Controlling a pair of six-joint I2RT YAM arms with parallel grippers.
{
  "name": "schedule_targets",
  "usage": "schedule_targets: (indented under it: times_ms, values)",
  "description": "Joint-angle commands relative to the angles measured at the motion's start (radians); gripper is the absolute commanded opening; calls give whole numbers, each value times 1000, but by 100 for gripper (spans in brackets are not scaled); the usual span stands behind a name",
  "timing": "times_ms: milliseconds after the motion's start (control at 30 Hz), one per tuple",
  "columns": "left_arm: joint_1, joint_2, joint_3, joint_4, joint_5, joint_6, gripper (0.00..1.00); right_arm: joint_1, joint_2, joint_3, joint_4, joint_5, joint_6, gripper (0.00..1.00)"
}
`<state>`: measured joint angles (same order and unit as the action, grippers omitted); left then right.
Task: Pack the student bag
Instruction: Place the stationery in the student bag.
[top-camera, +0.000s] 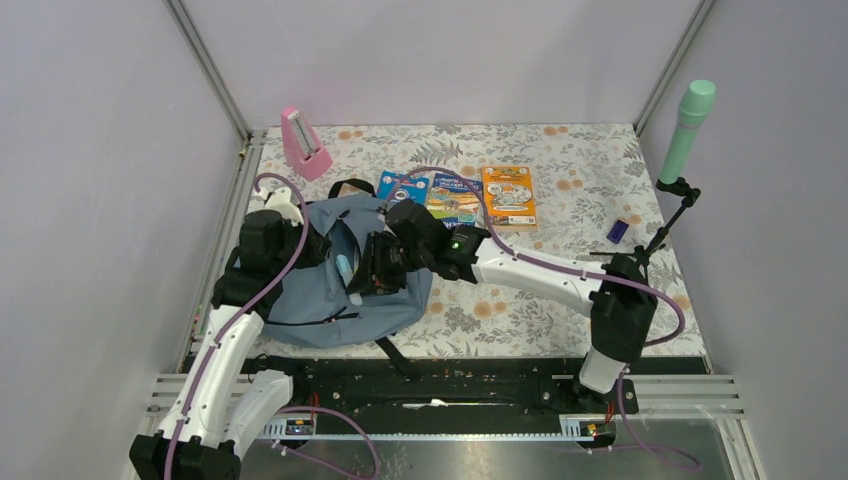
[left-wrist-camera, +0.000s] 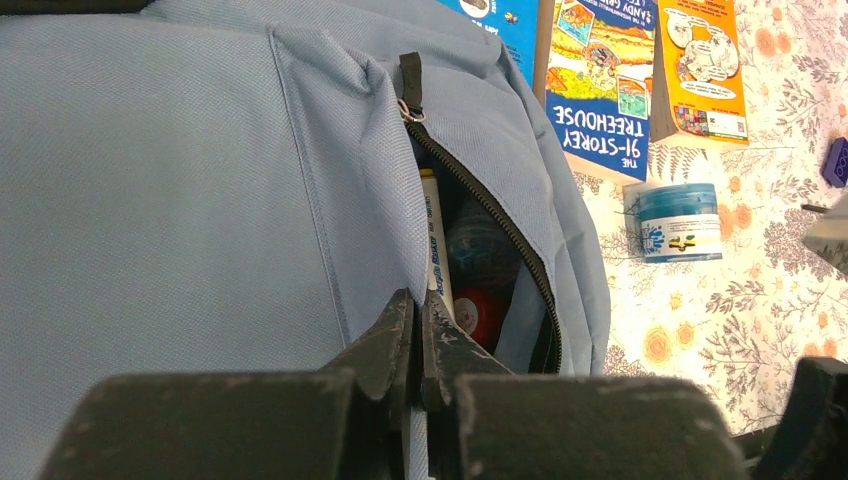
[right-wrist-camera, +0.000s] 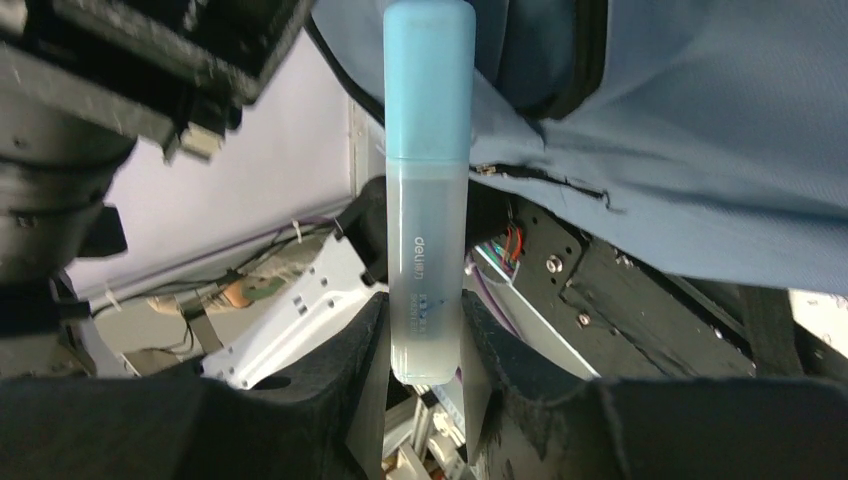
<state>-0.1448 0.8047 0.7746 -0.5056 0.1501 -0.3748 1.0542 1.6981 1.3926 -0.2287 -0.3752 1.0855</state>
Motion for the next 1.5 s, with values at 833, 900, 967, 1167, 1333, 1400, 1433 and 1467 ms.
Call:
schedule_targets:
  times_ms: [833,900,967,1167,1333,1400,1433,1467]
  values:
    - [-4,-35,5,139,52,-18,0,5,217,282,-97,471,35,6]
    - [-4,-35,5,139,52,-18,0,7,214,269,-103,485,31,12]
    - [-4,-35,6,139,50,-18,0,8,208,251,-95,498,30,23]
    - [-4,-29,5,139,53,-18,0,8,204,247,-95,515,6,49]
    - [-4,-30,5,139,49,-16,0,8,200,251,-83,512,-16,54]
    - [-4,-31,5,139,48,-16,0,9,192,238,-70,512,-18,54]
    - [-4,-32,5,139,49,-16,0,9,187,233,-63,510,-22,54]
    - [-4,-32,5,139,47,-16,0,8,183,228,-51,505,-27,54]
